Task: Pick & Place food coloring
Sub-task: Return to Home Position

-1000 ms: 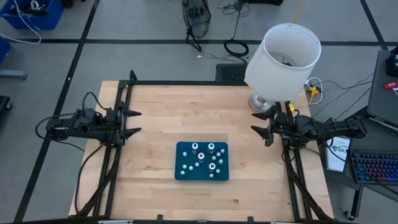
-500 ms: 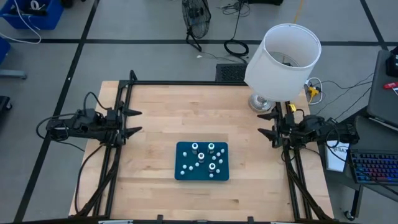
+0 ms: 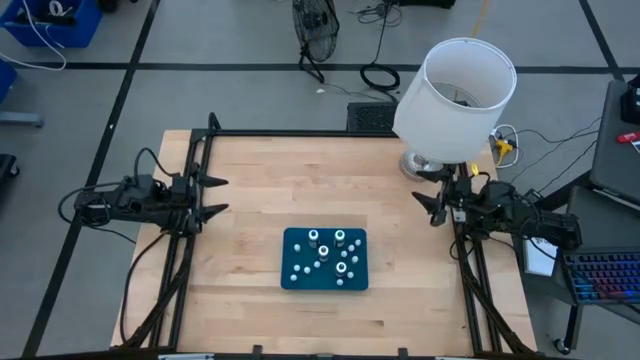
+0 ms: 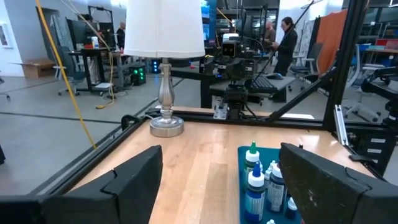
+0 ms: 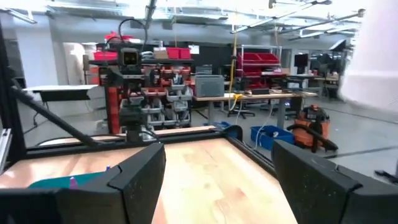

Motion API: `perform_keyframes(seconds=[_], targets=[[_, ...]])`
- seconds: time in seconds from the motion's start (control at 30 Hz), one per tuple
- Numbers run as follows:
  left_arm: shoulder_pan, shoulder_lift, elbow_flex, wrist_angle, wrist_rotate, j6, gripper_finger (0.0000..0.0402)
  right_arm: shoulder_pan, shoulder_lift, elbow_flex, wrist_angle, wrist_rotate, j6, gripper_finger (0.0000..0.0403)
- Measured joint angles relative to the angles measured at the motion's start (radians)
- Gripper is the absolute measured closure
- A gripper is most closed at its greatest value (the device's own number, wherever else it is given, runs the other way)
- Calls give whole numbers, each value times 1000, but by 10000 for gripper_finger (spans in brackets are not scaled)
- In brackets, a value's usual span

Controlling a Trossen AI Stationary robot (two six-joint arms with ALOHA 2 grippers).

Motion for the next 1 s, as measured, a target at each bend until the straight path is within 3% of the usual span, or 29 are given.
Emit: perform_keyframes(seconds=[0.37,0.8,1.0], targets=[[0,0,0,-8,0,-1,83,1,-1,-196,353,-35,-15,123],[0,0,1,-30,0,-3,77,1,2,-203,149,-43,111,120],[0,0,1,-31,0,-3,82,1,2,-204,46,-112,125,123]])
